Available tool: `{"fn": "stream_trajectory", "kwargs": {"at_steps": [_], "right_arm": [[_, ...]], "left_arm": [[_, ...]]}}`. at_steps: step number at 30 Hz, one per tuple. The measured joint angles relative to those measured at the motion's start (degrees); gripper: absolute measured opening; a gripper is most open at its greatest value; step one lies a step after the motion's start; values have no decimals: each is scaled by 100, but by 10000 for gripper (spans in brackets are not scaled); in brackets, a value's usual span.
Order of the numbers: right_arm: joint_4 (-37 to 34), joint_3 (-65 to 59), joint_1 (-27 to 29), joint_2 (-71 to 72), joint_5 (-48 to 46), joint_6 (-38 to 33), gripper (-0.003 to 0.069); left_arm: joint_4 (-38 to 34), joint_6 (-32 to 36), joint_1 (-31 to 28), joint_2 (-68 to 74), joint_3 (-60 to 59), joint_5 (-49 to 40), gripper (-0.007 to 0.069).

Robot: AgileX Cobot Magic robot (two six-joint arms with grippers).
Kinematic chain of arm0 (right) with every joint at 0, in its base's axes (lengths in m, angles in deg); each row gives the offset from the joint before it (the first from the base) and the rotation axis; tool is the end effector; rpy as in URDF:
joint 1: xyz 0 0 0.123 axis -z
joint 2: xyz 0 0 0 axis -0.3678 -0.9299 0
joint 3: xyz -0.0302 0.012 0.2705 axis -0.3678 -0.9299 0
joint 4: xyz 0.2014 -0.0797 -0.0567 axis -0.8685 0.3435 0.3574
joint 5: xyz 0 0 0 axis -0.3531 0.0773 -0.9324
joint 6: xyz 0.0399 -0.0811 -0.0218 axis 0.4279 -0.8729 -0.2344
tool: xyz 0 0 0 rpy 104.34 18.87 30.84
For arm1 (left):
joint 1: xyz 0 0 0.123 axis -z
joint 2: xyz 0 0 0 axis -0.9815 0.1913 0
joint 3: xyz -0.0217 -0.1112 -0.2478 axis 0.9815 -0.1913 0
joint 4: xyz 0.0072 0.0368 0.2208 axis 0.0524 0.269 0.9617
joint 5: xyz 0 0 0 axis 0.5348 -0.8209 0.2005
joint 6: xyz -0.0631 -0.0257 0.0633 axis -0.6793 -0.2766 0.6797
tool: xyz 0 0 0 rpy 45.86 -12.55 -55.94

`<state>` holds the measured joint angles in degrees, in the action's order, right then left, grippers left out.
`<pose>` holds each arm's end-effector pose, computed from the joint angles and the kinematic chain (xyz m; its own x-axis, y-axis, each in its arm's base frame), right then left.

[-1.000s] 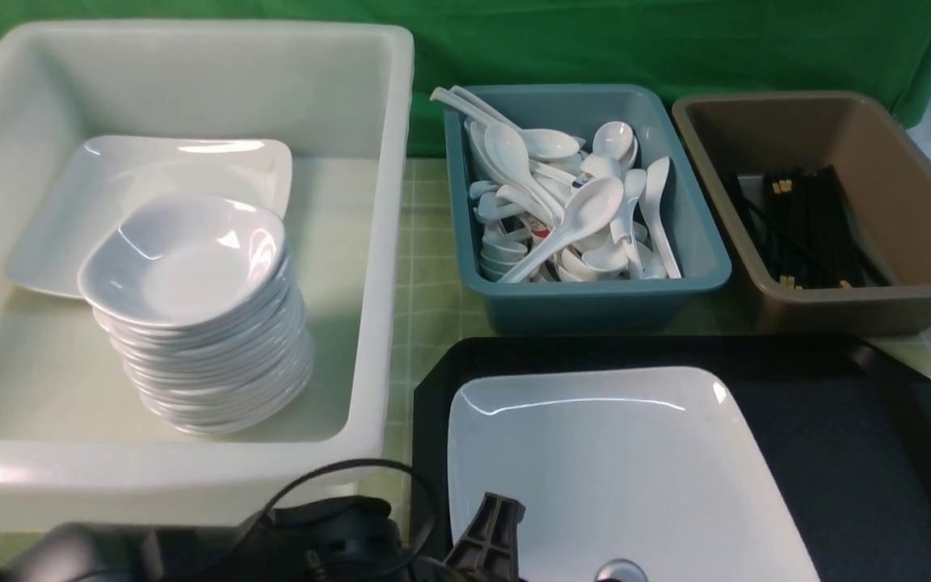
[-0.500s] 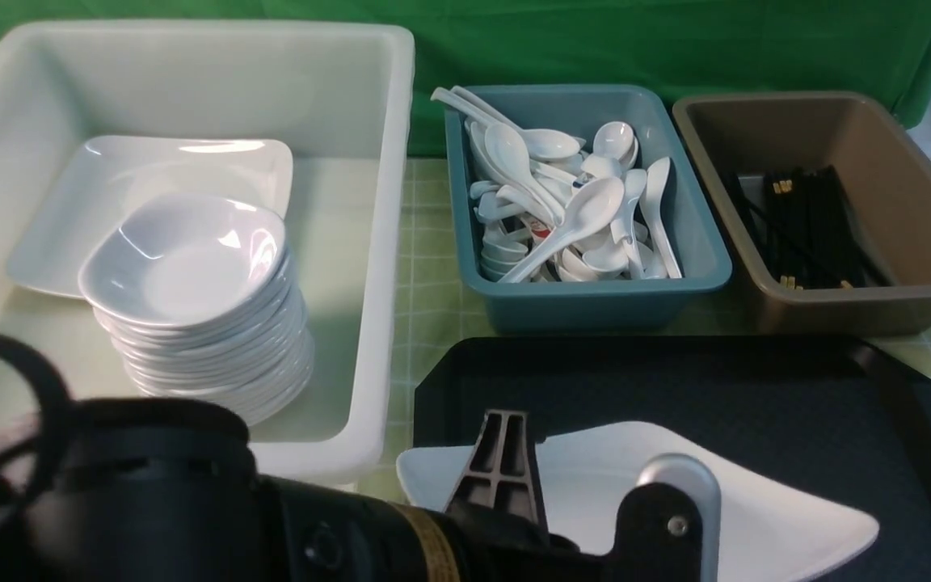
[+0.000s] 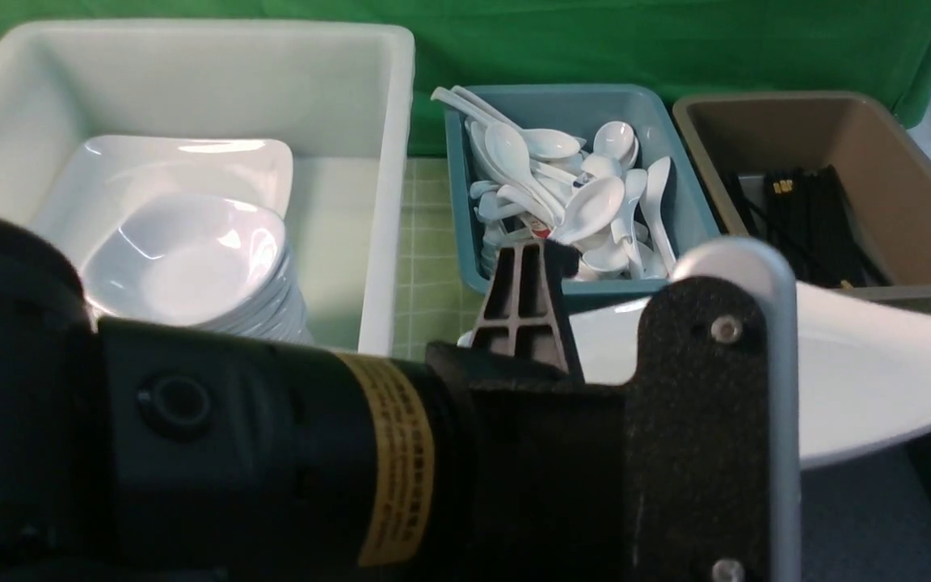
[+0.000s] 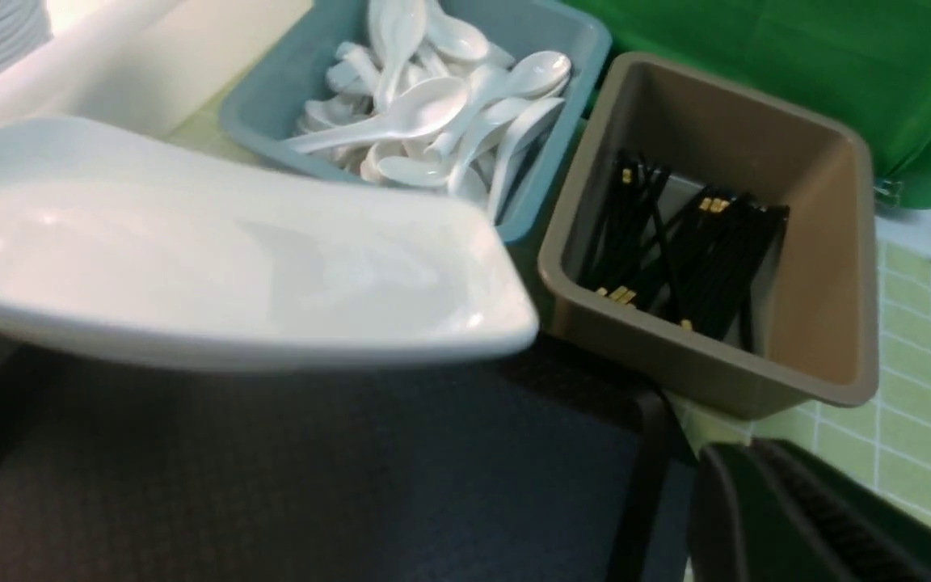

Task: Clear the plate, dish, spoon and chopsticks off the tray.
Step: Use the left arm to put the plate into the large storage box on the left

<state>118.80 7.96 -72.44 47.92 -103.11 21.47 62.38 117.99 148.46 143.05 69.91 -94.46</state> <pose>0.0474 -0.0111 0.3953 -0.2629 -0.2710 -0.9260 -0.4021 0.9032 -0.1502 0.0976 -0.2181 0.3640 0.4324 0.7173 -0.5464 0.7911 -0.0111 0.6116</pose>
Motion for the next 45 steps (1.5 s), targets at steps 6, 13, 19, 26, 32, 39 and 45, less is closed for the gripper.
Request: {"fn": "stream_trajectory", "kwargs": {"at_steps": [6,13,19,26,32,39,45], "right_arm": [[62,0,0,0,6,21,27],[74,0,0,-5,53,25,27],[79,0,0,-5,57,25,27],[63,0,0,-5,57,1,27],[14,0,0,-5,52,1,27],[-298,0,0,-5,52,-5,27],[-550,0,0,-5,48,-27,27]], "left_arm": [[862,-555,-337,-44,462,59,32],[1062,-534,-1643,-43,699,259,32],[1220,-428,-3191,171,723,315,32],[1201,-401,-4720,916,724,320,32],[1181,-401,-5310,1493,724,376,32],[1067,-337,-5685,2072,724,460,32],[1000,-236,-5779,2431,724,543,32]]}}
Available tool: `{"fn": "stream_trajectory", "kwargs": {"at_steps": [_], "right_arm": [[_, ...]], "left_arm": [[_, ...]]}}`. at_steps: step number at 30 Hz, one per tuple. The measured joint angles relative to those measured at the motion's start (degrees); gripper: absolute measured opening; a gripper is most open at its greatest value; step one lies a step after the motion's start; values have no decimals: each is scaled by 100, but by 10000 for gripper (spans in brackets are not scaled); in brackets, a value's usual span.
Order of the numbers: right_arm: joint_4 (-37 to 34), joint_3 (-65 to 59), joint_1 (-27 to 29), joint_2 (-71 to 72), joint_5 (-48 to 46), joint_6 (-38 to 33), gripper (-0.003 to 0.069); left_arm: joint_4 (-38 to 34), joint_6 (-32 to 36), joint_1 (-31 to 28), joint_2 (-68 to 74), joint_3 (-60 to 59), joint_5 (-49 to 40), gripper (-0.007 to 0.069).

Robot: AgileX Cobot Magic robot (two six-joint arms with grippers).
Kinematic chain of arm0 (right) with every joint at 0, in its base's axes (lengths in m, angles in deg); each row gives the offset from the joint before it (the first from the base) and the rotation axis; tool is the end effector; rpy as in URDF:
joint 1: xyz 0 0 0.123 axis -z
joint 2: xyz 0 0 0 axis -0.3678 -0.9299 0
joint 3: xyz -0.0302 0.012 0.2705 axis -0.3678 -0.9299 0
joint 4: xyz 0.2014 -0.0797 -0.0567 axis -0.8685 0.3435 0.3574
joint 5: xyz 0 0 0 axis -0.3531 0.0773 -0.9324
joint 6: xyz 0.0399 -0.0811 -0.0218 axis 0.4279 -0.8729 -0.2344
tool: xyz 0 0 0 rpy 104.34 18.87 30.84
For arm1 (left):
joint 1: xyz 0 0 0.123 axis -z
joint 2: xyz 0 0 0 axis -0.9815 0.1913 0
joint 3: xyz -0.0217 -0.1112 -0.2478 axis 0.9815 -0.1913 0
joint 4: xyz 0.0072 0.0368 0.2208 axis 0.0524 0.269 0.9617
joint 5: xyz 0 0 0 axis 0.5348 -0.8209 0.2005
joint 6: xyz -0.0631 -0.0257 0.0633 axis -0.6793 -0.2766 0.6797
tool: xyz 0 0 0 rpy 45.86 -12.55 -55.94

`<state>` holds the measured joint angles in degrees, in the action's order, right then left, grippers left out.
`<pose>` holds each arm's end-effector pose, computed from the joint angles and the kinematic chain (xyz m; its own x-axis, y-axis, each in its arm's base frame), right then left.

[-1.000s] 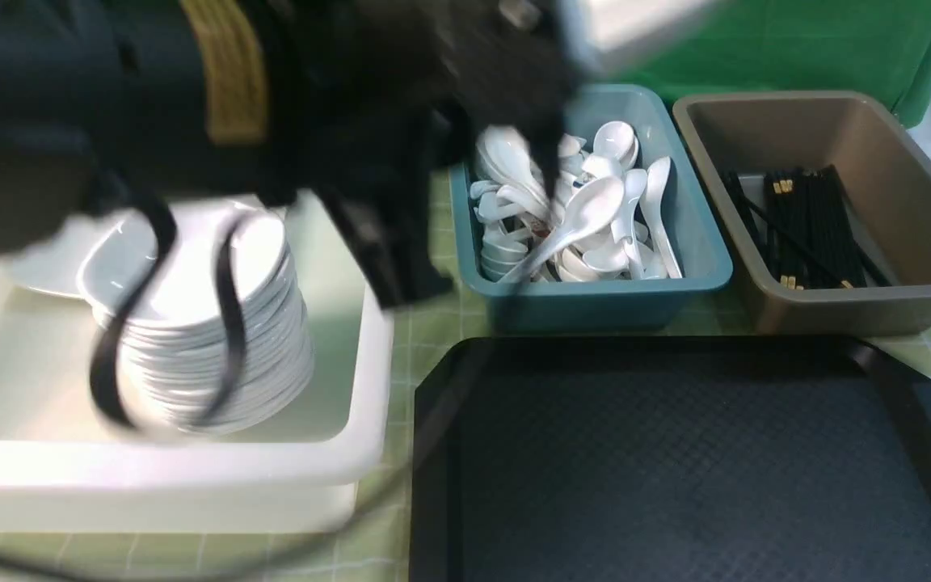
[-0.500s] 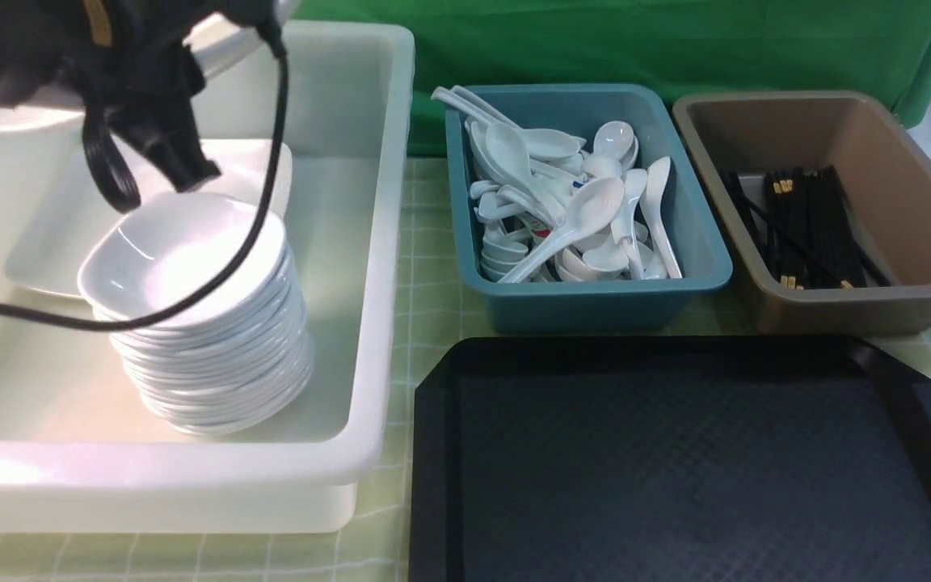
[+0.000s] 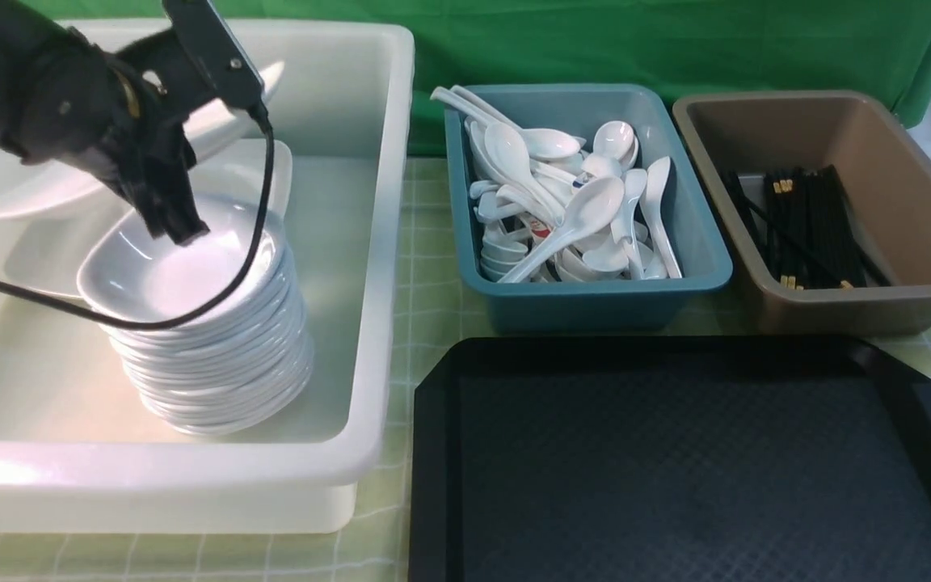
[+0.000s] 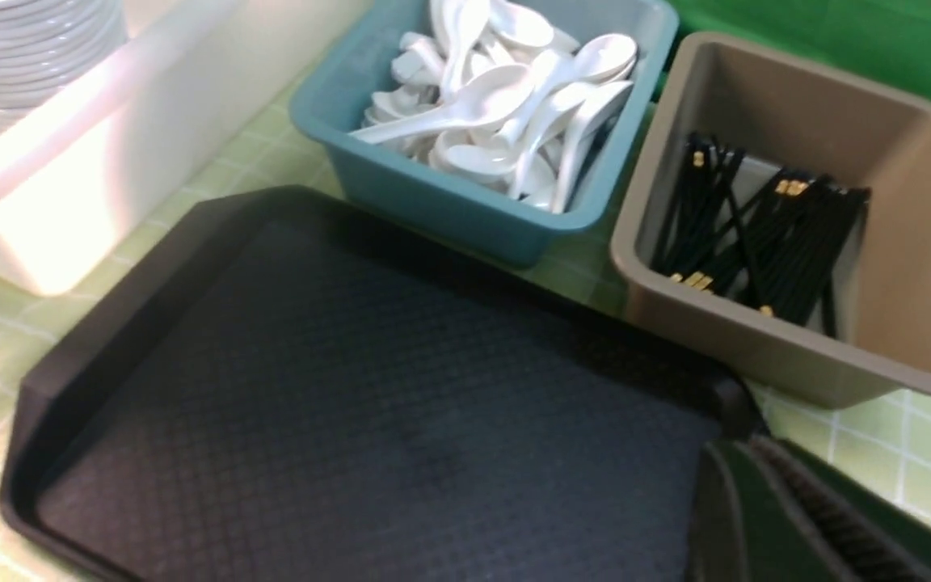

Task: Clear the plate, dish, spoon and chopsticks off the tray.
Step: Use the left arm to put the plate into the large storage box on the left

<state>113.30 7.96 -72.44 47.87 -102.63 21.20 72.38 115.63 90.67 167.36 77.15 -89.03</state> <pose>0.0437 -0.0044 0.3928 -0.2969 -0.2423 -0.9237 -0.4620 0.8830 -0.0831 0.3376 -0.0483 0.2866 -0.4277 0.8383 -0.3383 0.5542 0.5388 0.6345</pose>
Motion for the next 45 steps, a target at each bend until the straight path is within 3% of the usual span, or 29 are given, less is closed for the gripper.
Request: {"fn": "stream_trajectory", "kwargs": {"at_steps": [5,21,33,37,45], "right_arm": [[-284,0,0,-5,0,-173,26],[-822,0,0,-5,-7,-430,26],[-1090,0,0,-5,-7,-570,29],[-1177,0,0,-5,-7,-571,31],[-1186,0,0,-5,34,-571,34]], "left_arm": [[-221,66,-242,222,5,39,32],[-382,252,-266,395,5,330,53],[-383,282,-266,395,22,451,318],[-475,287,-266,353,26,466,372],[-977,582,-266,74,58,408,395]]}}
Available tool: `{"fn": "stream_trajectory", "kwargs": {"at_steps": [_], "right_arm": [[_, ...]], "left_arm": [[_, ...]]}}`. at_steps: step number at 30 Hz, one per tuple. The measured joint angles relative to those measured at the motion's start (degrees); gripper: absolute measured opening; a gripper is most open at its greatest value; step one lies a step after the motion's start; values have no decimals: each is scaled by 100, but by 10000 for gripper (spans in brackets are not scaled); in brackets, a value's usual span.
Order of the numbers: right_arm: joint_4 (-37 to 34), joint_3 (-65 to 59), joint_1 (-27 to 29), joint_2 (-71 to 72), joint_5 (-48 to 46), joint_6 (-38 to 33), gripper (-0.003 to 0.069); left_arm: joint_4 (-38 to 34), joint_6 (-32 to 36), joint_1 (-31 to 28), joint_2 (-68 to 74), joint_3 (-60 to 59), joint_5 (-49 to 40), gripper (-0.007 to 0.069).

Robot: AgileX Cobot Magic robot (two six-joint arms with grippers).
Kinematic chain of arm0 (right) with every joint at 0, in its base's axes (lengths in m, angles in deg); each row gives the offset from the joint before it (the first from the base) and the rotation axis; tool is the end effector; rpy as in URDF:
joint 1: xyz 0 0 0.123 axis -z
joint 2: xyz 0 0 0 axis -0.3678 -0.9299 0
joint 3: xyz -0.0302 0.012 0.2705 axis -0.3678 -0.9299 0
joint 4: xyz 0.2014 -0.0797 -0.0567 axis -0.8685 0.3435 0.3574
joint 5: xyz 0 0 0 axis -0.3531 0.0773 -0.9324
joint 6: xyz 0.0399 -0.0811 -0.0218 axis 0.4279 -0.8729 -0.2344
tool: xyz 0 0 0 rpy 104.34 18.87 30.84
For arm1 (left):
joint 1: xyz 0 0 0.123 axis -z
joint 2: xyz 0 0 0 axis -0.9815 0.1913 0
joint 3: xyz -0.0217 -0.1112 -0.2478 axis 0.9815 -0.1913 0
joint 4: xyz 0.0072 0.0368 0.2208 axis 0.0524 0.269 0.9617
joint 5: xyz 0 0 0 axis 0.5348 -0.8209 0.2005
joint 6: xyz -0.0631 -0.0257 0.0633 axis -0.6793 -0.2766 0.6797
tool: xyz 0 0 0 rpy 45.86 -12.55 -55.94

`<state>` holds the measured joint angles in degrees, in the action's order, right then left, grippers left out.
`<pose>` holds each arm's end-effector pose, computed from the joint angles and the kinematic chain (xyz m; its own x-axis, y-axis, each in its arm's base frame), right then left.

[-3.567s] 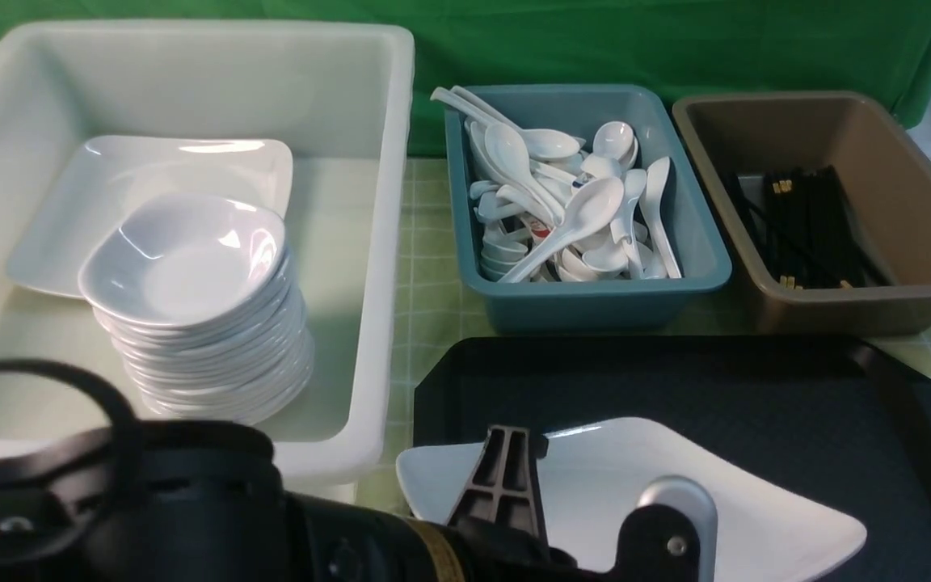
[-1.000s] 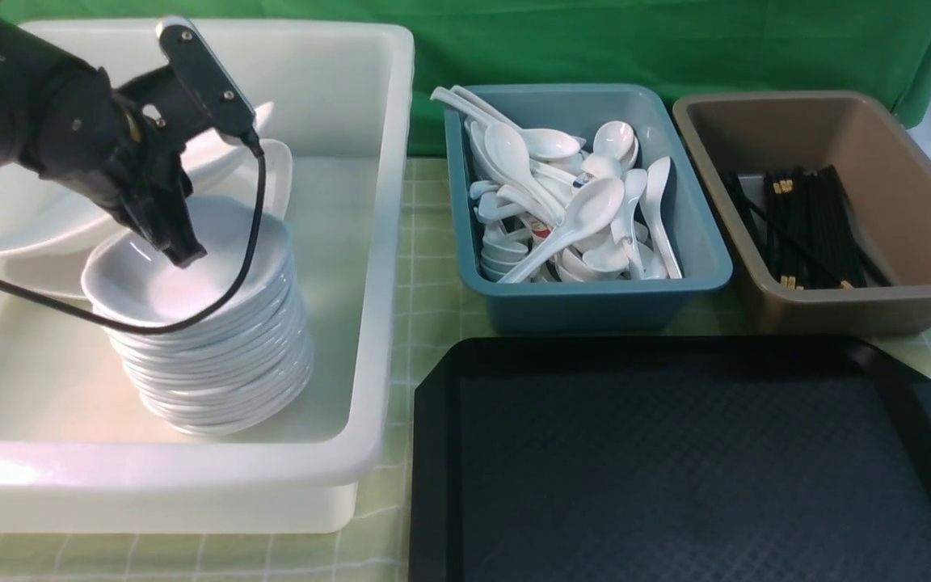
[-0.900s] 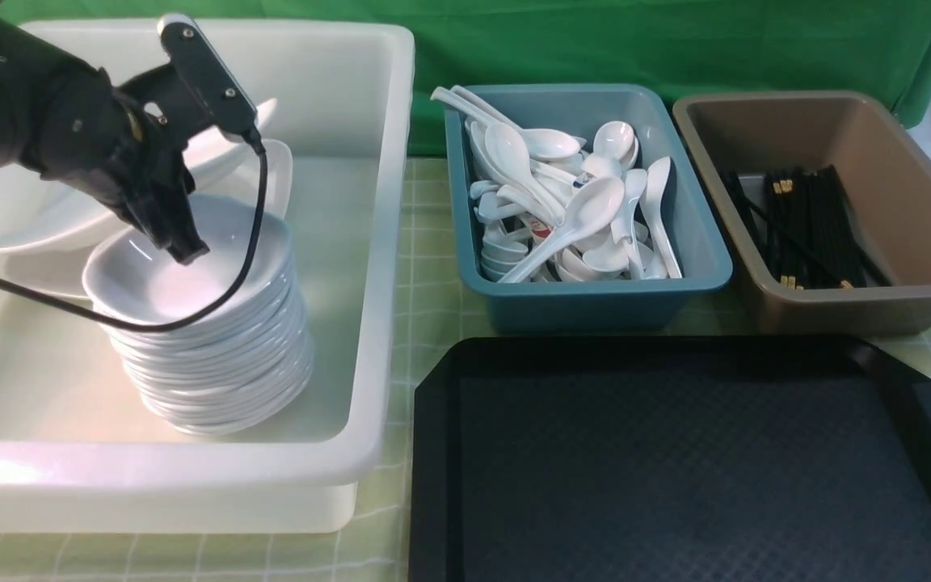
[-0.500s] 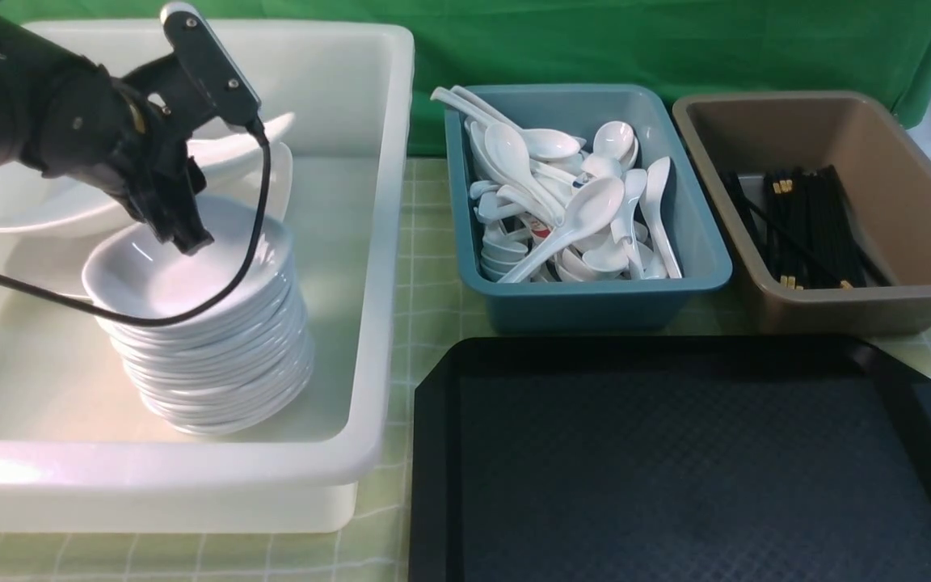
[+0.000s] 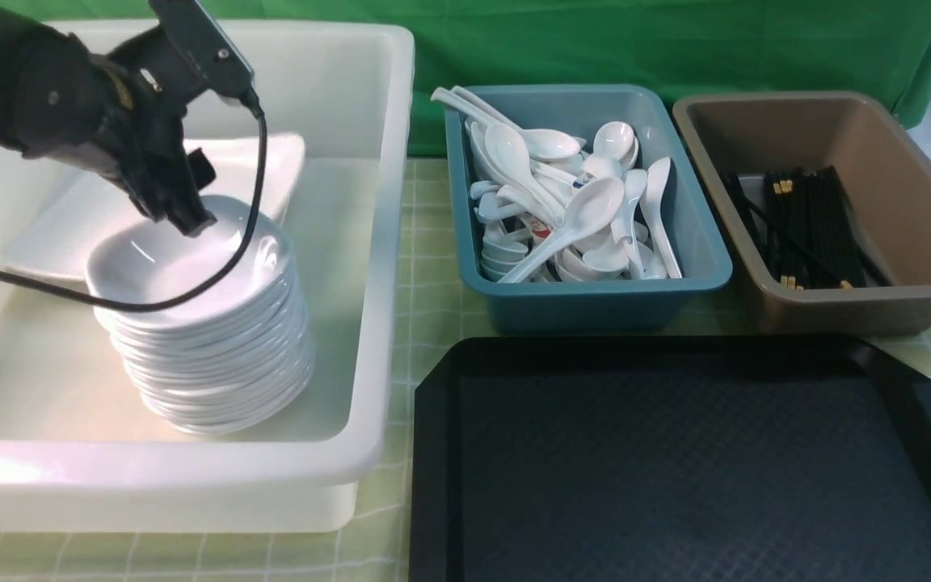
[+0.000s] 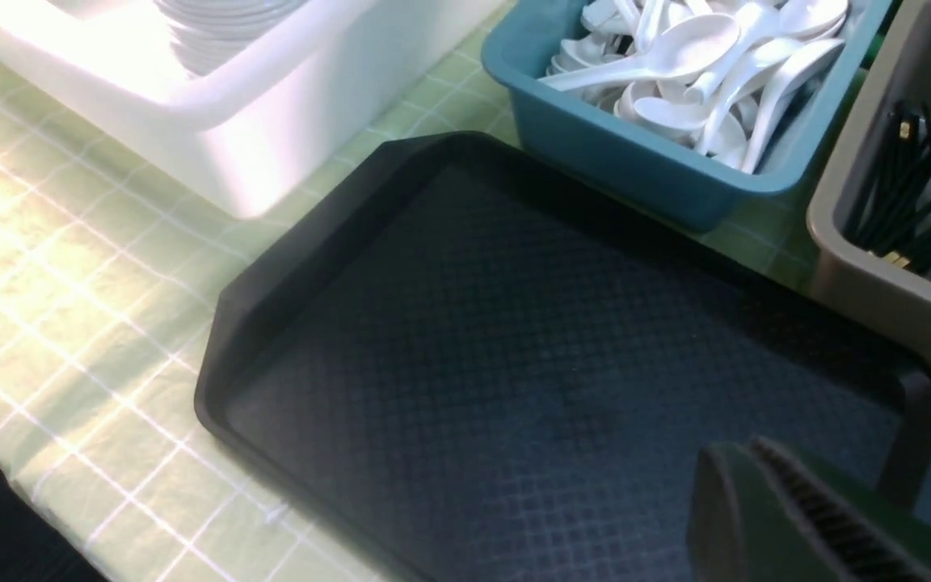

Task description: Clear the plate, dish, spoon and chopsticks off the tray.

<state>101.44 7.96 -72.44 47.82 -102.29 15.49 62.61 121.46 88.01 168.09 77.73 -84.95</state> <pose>0.0338 0.0086 0.3884 -0.3304 -0.2635 -0.9063 -0.6009 0.7992 -0.0133 0.3449 -0.0430 0.2866 -0.4167 0.7973 -0.4366 0.5374 0.6035 0.5891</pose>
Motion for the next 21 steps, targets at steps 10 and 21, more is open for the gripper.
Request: {"fn": "stream_trajectory", "kwargs": {"at_steps": [10,21], "right_arm": [[0,0,0,0,34,0,36],[41,0,0,0,40,19,32]], "left_arm": [[-542,25,0,-447,0,-121,350],[-3902,897,439,-3430,-1263,420,6]]}}
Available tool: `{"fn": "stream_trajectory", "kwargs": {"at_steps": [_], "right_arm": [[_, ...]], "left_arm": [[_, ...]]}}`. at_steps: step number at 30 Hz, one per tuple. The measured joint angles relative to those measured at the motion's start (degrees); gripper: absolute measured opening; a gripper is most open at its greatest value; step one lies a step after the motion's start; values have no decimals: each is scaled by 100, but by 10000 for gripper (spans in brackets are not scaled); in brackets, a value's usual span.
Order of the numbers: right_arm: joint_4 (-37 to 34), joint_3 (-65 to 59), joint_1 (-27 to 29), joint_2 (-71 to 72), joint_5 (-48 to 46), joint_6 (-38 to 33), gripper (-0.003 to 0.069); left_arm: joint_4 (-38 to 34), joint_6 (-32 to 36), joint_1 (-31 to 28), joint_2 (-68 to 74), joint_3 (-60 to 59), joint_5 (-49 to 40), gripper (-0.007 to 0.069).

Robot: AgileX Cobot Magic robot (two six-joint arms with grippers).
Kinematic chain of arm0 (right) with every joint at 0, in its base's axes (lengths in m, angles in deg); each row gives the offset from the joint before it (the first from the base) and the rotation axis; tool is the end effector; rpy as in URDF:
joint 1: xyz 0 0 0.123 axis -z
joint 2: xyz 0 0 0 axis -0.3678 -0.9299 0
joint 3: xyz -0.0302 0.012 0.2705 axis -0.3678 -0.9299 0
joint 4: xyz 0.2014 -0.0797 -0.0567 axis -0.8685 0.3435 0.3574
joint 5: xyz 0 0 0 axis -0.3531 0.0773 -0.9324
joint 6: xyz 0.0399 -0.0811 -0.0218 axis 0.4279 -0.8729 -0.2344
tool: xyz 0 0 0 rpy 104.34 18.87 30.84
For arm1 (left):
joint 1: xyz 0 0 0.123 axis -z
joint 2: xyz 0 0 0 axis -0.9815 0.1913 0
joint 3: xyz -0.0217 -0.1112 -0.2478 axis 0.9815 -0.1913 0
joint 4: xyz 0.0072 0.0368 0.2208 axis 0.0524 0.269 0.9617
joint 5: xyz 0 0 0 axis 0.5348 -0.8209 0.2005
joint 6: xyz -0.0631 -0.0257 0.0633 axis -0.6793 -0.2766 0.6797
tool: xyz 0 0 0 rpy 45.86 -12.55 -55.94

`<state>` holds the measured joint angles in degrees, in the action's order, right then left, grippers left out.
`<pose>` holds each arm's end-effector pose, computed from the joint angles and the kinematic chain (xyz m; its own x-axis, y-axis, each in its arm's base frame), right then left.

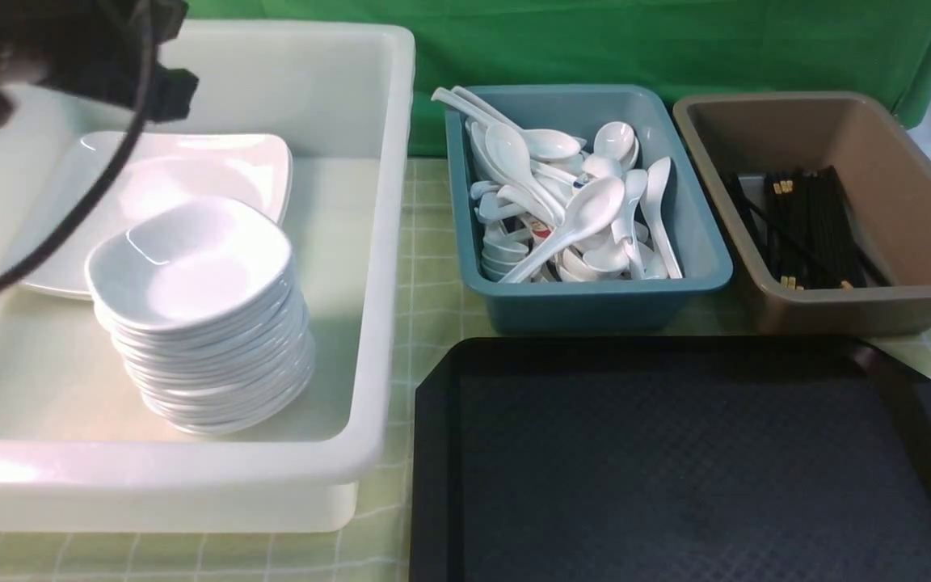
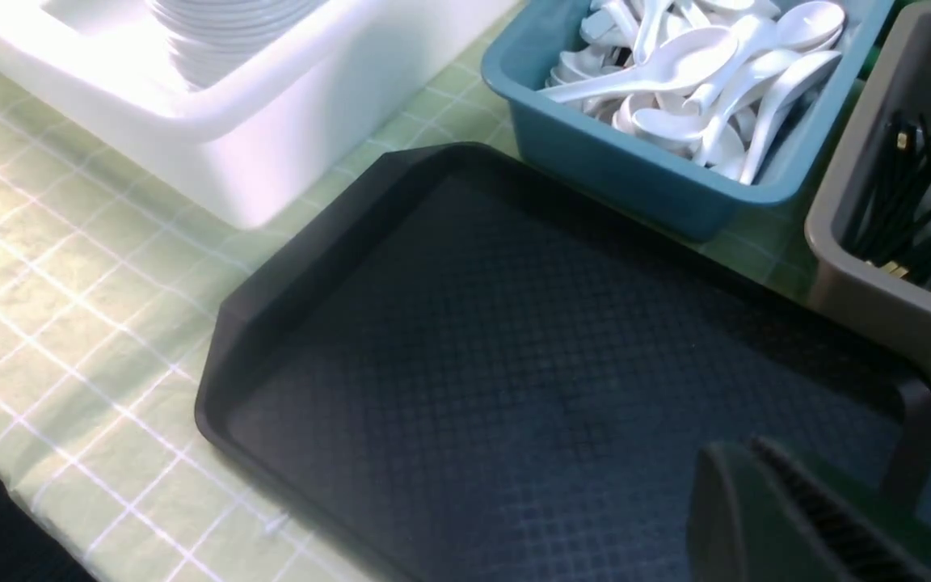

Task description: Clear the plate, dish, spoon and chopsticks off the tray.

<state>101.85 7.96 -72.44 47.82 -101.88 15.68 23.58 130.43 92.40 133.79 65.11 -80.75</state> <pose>0.0343 0.0085 0.3891 -0.3242 -0.2591 -0.9098 -0.5976 0.8016 -0.0154 0.1977 -0.0626 0.3954 -0.1291 0.3806 -0.9157 0.4502 0.8453 0.2878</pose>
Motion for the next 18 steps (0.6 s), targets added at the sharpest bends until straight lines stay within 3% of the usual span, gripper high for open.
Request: {"fn": "stream_trajectory", "kwargs": {"at_steps": [6,18], "right_arm": [[253,0,0,0,-5,252,22],[174,0,0,0,-11,412,36]], "left_arm": [[-590,50,306,-1773,-1405,180,3],[-518,90,320,-4071,-3321,1058,3]]}}
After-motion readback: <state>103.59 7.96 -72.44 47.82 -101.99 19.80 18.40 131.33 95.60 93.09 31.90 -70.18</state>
